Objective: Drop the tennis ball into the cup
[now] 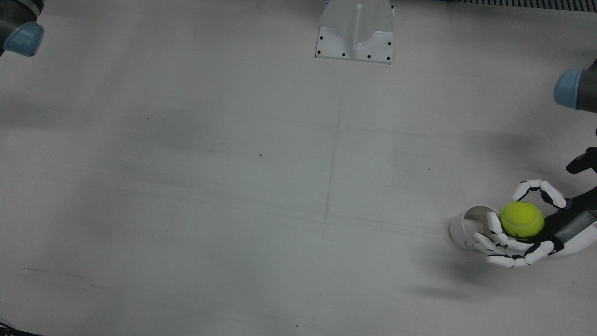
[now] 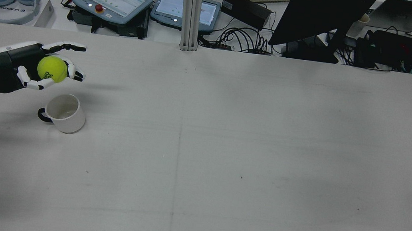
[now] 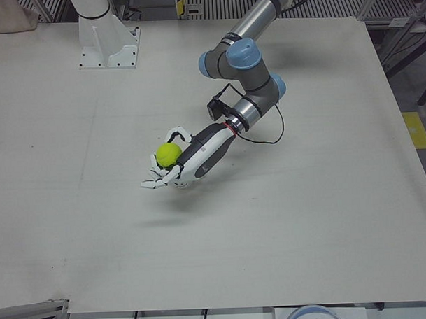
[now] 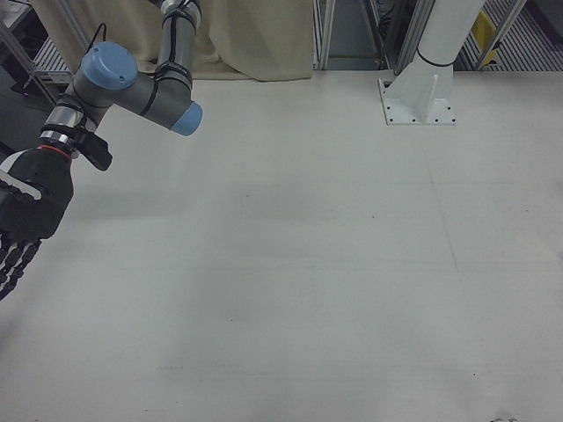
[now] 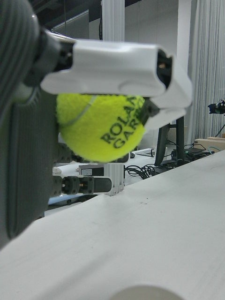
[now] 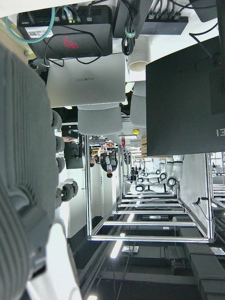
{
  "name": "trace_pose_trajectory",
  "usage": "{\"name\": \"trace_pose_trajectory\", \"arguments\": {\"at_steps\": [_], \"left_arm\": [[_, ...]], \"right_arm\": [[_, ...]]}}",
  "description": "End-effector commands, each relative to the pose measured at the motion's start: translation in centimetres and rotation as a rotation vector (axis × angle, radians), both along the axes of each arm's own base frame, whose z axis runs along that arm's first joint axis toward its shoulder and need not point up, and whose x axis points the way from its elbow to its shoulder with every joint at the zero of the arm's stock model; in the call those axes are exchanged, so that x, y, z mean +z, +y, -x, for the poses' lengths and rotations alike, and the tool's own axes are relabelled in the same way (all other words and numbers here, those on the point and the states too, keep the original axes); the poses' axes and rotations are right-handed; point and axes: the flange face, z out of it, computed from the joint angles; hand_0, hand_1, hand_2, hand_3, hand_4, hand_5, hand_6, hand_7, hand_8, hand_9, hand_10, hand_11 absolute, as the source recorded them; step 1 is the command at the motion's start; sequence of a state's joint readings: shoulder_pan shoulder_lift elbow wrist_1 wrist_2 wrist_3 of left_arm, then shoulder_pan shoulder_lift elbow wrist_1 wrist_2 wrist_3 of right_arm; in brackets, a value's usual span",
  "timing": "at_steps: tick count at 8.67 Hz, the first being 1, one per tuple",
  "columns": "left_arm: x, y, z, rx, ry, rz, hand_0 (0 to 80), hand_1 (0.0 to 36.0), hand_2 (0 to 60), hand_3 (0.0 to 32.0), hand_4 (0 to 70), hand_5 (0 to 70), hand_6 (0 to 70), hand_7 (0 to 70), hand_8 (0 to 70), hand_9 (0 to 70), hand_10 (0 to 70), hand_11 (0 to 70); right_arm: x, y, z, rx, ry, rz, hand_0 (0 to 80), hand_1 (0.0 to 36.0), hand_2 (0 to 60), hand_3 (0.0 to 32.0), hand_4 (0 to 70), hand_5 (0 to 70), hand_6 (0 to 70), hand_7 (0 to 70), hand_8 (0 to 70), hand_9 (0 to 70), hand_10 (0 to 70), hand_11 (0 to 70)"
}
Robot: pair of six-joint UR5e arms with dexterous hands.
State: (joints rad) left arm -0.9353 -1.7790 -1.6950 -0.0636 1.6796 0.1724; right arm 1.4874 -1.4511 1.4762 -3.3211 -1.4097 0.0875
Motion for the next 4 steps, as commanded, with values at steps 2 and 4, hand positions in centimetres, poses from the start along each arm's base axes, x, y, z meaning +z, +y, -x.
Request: {"name": "trace_pose_trajectory", "arguments": {"at_steps": [2,4], "left_arm": [[2.0,1.4,-3.4,0.047,-0.003,0.022,64.6,35.9,60.0,9.4,2.8,22.2,57.8,39.3,23.0,21.6,14.9,25.2],[2.4,1.3,-3.3,0.046,-0.002,0.021,51.0,27.3,43.2,12.6,0.0,11.4,21.5,8.4,4.2,0.5,6.6,12.0]], "right_arm": [[0.0,0.0,0.0,0.0,0.0,0.001,0.0,0.0,0.0,0.0,0.0,0.0,0.0,0.0,0.0,0.0,0.0,0.0],[0.0,0.0,0.1,-0.001,0.0,0.001,0.0,0.0,0.0,0.0,0.0,0.0,0.0,0.0,0.0,0.0,0.0,0.0]]}}
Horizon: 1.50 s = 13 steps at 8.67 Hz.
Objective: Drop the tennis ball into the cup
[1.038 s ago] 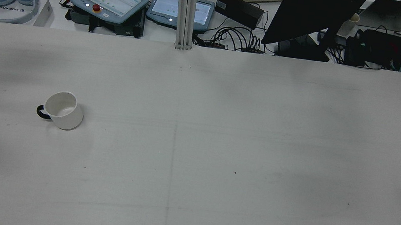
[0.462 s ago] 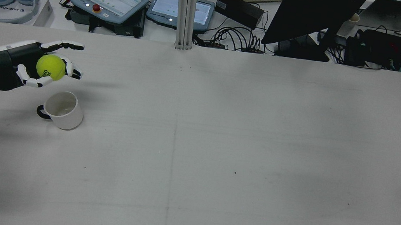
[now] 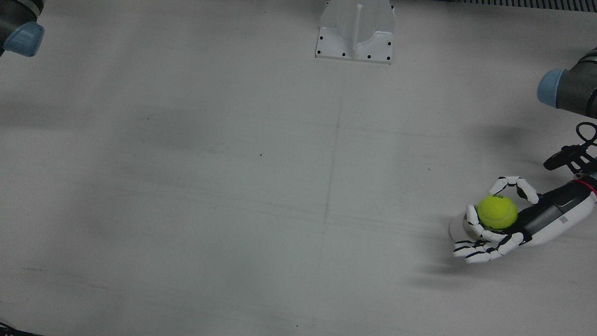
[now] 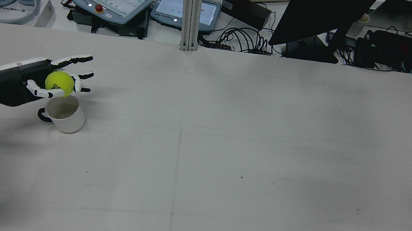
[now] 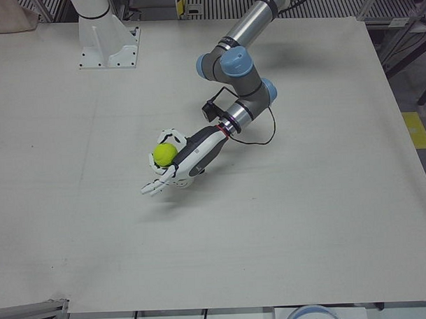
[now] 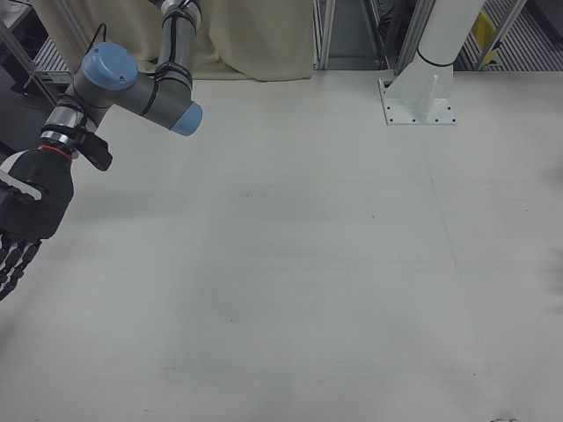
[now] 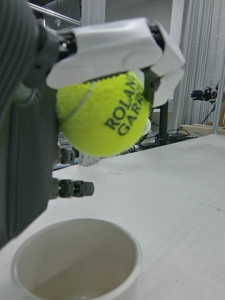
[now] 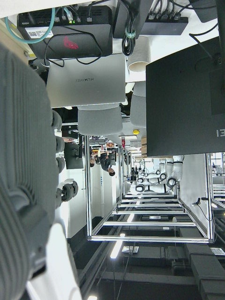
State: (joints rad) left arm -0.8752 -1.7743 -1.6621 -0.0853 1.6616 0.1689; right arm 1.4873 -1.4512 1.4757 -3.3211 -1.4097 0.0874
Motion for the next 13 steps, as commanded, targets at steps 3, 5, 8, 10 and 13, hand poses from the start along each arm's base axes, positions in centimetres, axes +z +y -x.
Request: {"name": "trace_pose_trajectory", "arguments": {"at_steps": [3,5,8,10,13], "left_arm": [[1.2,-0.1,0.3,-0.004,0.004,0.002,46.6,20.8,32.8,17.0,0.0,6.2,3.8,4.6,0.8,0.0,0.7,2.8],[1.1,-0.3,0.4,-0.006,0.008,0.001,45.0,17.8,32.5,18.8,0.0,7.5,14.9,2.7,2.5,0.0,0.0,0.7],[0.9,-6.5,20.0,-0.342,-0.021,0.024,45.7,19.1,32.2,19.6,0.0,5.6,3.7,3.5,0.6,0.0,0.0,0.8],[2.1,-6.7,30.5,-0.495,-0.051,0.069,47.5,21.7,32.0,15.8,0.0,7.0,11.5,4.9,1.9,0.1,0.7,3.0],[4.0,-6.5,32.6,-0.525,-0.067,0.107,50.0,23.8,28.9,13.8,0.0,7.6,8.7,6.9,1.3,0.2,2.3,5.5]], "right_arm": [[0.0,0.0,0.0,0.001,0.0,0.0,0.0,0.0,0.0,0.0,0.0,0.0,0.0,0.0,0.0,0.0,0.0,0.0],[0.0,0.0,0.0,0.001,0.0,0.0,0.0,0.0,0.0,0.0,0.0,0.0,0.0,0.0,0.0,0.0,0.0,0.0],[0.0,0.0,0.0,0.001,0.0,0.0,0.0,0.0,0.0,0.0,0.0,0.0,0.0,0.0,0.0,0.0,0.0,0.0],[-0.1,0.0,0.0,0.001,0.0,-0.002,0.0,0.0,0.0,0.0,0.0,0.0,0.0,0.0,0.0,0.0,0.0,0.0],[-0.1,0.0,0.0,0.001,0.0,-0.002,0.0,0.0,0.0,0.0,0.0,0.0,0.0,0.0,0.0,0.0,0.0,0.0]]}}
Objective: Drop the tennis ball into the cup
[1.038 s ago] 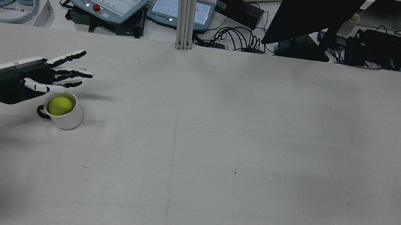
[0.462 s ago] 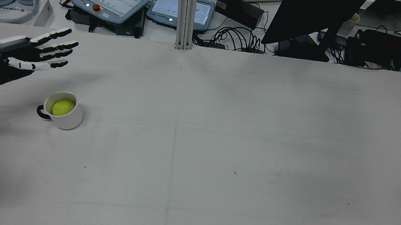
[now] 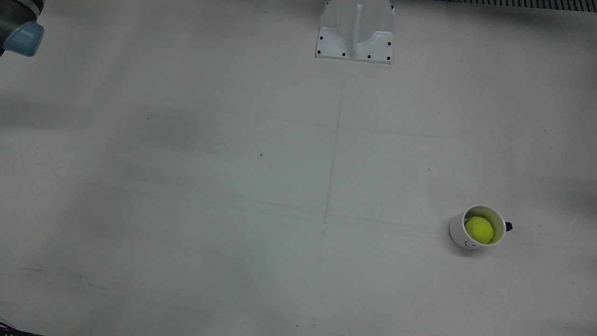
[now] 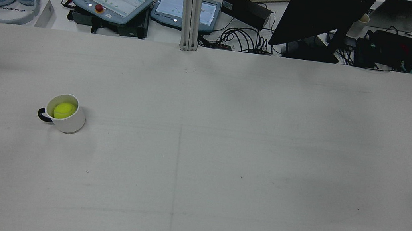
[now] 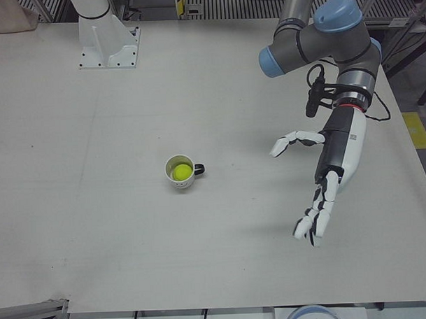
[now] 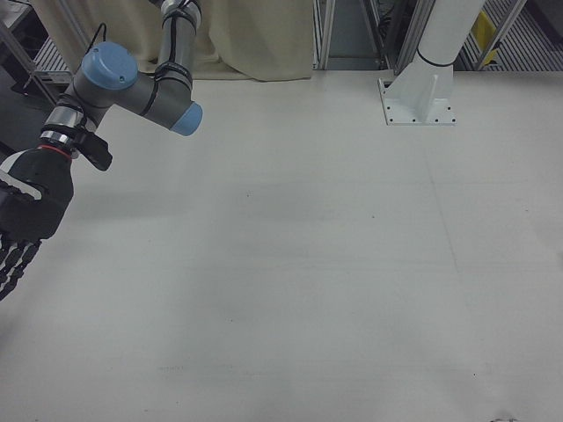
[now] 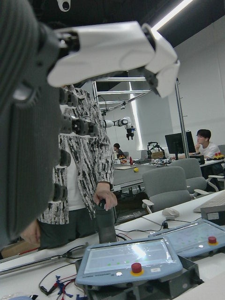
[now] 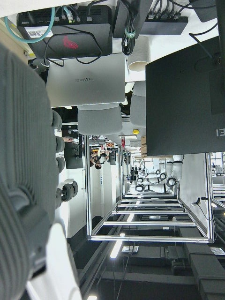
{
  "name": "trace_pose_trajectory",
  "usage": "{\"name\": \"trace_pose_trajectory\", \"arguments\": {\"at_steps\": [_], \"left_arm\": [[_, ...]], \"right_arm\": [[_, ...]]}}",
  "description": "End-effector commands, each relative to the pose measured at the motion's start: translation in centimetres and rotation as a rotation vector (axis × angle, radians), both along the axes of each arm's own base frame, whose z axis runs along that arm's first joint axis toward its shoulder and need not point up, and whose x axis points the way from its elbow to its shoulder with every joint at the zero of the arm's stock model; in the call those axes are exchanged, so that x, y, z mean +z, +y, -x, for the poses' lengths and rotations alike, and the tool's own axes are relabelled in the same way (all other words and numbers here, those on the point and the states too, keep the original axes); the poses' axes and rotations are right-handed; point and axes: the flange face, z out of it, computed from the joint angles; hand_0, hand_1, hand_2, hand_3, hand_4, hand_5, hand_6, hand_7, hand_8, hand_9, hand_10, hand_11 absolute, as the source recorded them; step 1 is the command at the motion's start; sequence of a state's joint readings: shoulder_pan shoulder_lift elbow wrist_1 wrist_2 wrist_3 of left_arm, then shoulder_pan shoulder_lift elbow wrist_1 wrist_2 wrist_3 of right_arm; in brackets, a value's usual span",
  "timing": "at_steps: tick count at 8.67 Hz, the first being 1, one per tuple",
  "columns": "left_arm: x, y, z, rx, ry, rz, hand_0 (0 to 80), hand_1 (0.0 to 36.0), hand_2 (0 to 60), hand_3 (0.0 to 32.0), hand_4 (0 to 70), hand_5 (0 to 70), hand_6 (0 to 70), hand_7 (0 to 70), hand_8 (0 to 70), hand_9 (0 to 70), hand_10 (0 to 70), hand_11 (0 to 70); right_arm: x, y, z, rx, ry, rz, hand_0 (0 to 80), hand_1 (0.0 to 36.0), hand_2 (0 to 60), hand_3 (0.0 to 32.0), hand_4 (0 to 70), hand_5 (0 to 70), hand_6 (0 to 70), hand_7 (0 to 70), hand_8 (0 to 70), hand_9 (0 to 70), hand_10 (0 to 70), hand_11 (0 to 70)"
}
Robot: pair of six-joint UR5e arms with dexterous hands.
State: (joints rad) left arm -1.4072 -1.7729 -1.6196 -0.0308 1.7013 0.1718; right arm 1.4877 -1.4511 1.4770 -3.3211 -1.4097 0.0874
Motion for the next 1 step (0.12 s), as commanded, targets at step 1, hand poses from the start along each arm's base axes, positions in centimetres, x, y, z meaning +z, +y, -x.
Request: {"name": "trace_pose_trajectory", "arguments": {"at_steps": [1], "left_arm": [[1.7,0.1,2.89,-0.041,-0.008,0.037,50.0,23.0,27.8,14.2,0.0,9.2,16.3,5.5,2.7,0.2,2.3,5.5]], "right_arm": [[-0.01,0.0,-0.01,0.0,0.0,0.0,0.0,0.0,0.0,0.0,0.0,0.0,0.0,0.0,0.0,0.0,0.0,0.0]]}}
